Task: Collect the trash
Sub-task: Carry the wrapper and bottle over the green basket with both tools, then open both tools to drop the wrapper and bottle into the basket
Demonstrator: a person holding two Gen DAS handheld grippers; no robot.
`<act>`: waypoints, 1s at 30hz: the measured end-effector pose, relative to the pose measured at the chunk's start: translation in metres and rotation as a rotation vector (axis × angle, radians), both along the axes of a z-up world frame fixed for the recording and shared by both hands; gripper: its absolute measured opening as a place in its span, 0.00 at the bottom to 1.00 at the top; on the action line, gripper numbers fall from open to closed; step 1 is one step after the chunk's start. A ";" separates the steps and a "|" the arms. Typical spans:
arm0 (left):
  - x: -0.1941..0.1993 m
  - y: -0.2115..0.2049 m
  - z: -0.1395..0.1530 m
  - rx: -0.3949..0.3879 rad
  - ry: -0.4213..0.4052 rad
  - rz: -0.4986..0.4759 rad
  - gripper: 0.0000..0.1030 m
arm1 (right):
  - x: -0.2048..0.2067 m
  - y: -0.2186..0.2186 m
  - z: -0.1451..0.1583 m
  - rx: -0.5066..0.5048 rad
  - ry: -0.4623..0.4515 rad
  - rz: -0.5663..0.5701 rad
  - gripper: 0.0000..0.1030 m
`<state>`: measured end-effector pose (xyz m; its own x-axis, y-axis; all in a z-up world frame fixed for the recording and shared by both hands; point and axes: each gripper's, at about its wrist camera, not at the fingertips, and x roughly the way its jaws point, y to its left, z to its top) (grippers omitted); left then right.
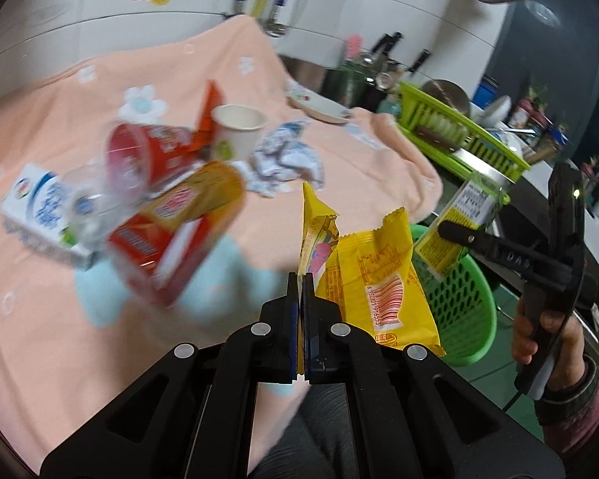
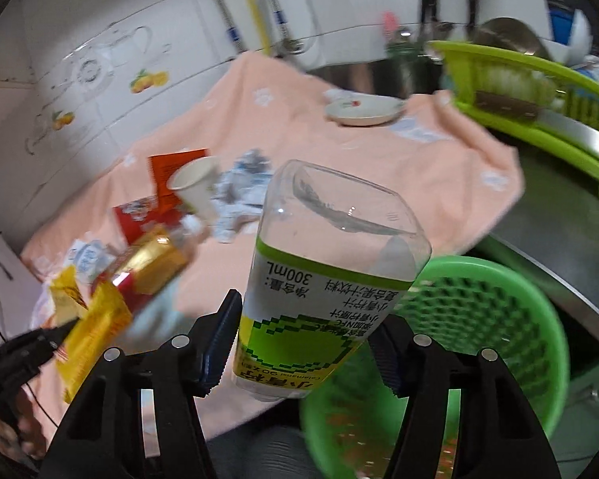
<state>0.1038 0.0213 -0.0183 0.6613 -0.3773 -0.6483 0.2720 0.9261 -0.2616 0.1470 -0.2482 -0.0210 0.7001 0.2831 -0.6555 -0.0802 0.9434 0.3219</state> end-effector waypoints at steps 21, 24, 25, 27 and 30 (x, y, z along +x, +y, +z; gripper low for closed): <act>0.038 -0.133 -0.032 0.054 0.091 -0.214 0.00 | -0.043 -0.083 -0.080 -0.043 0.184 -0.119 0.53; 0.040 -0.143 -0.037 0.066 0.105 -0.229 0.00 | -0.047 -0.088 -0.083 -0.033 0.189 -0.123 0.54; 0.040 -0.146 -0.039 0.070 0.109 -0.233 0.00 | -0.049 -0.089 -0.083 -0.031 0.190 -0.125 0.54; 0.041 -0.154 -0.043 0.078 0.117 -0.246 0.00 | -0.052 -0.091 -0.082 -0.032 0.181 -0.130 0.59; 0.042 -0.162 -0.048 0.087 0.128 -0.259 0.00 | -0.058 -0.095 -0.077 -0.047 0.163 -0.141 0.60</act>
